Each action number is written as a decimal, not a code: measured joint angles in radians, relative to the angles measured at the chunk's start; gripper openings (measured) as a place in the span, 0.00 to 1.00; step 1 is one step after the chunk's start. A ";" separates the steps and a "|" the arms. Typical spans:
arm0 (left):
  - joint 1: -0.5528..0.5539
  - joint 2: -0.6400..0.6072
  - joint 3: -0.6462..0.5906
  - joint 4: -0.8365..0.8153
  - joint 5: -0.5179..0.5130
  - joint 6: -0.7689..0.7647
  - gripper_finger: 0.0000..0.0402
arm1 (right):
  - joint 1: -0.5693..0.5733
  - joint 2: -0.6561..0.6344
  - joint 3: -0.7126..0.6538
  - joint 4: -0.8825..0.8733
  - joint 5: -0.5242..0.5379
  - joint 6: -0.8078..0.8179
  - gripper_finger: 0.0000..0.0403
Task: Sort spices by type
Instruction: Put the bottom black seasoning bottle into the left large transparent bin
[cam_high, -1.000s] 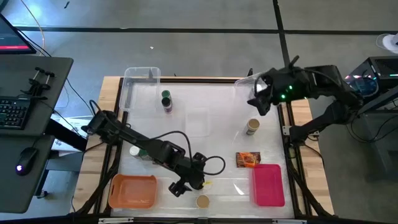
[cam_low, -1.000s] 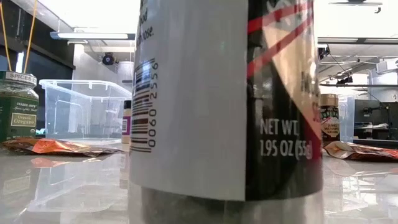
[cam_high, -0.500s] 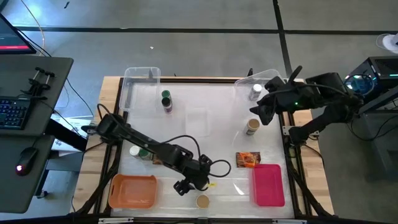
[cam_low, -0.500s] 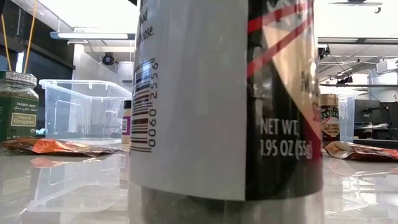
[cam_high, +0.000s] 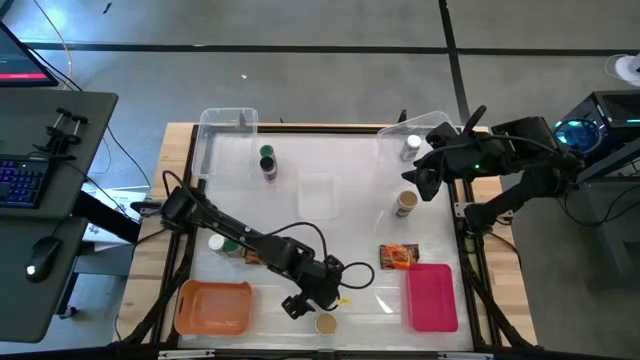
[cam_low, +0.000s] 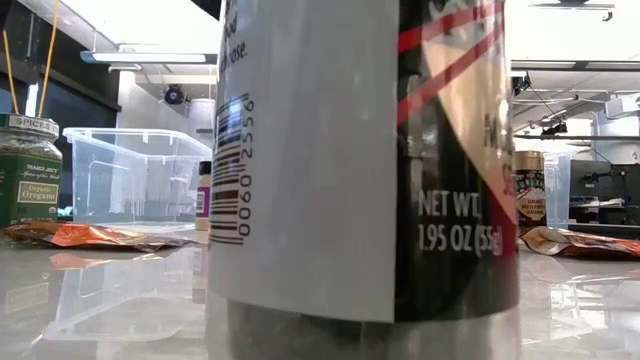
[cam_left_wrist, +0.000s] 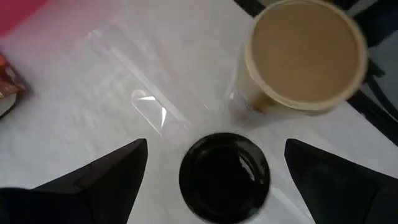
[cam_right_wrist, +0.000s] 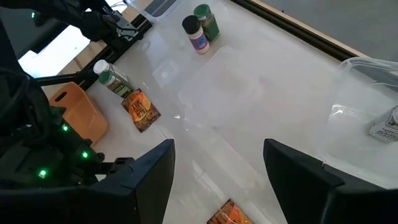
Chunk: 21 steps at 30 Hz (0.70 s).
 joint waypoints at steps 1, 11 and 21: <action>0.001 0.003 -0.001 -0.004 0.001 -0.003 0.90 | 0.000 0.000 0.000 0.000 0.000 -0.003 0.60; 0.007 0.036 -0.001 -0.028 0.008 0.010 0.81 | 0.000 0.000 0.000 -0.001 0.000 -0.016 0.60; 0.010 0.035 -0.001 -0.021 0.016 0.011 0.55 | 0.000 0.000 0.000 -0.001 0.000 -0.025 0.60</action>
